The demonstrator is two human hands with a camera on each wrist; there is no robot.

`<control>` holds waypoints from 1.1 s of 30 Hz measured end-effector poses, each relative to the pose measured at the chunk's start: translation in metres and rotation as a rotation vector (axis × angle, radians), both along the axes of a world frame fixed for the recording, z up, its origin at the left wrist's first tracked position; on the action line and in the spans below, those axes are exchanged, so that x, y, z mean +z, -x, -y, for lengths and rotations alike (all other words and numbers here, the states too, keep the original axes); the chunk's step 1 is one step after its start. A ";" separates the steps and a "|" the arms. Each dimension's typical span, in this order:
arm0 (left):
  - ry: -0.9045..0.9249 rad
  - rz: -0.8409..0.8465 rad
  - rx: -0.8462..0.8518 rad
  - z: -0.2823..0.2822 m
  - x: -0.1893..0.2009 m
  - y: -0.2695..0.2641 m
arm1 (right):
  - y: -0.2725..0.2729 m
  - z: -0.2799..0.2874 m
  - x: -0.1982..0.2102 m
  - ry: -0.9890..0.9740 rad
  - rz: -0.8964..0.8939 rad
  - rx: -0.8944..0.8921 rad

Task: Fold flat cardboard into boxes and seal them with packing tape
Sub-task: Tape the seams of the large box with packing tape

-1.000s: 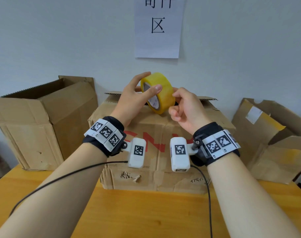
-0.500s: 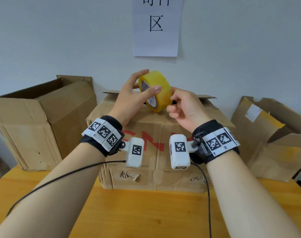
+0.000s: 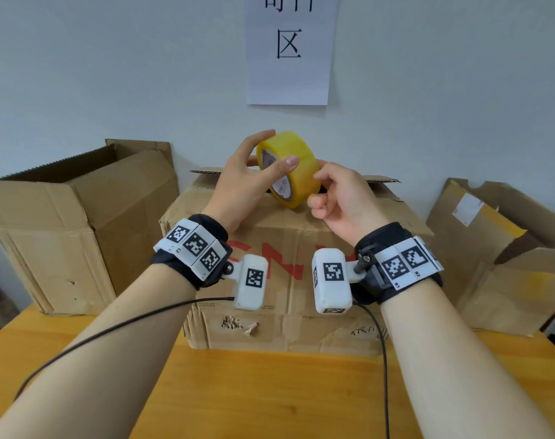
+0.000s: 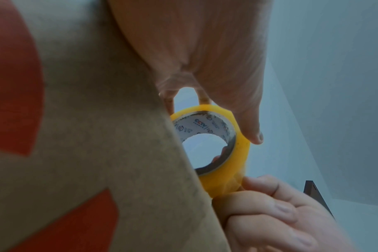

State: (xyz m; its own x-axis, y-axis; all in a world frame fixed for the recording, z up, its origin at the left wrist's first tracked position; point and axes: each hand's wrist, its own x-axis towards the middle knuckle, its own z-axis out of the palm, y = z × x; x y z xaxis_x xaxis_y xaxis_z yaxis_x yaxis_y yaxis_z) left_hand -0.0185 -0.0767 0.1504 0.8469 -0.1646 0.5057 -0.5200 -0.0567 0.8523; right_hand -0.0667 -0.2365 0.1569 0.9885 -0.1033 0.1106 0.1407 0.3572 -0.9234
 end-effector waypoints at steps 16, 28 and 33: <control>-0.011 -0.005 -0.001 -0.001 -0.002 -0.004 | 0.000 -0.001 -0.001 0.063 0.043 0.023; 0.035 -0.080 -0.015 0.001 -0.003 -0.010 | 0.005 -0.004 -0.001 0.135 0.157 0.041; 0.052 -0.104 -0.010 0.000 0.000 -0.004 | 0.011 -0.003 -0.001 0.117 0.184 0.093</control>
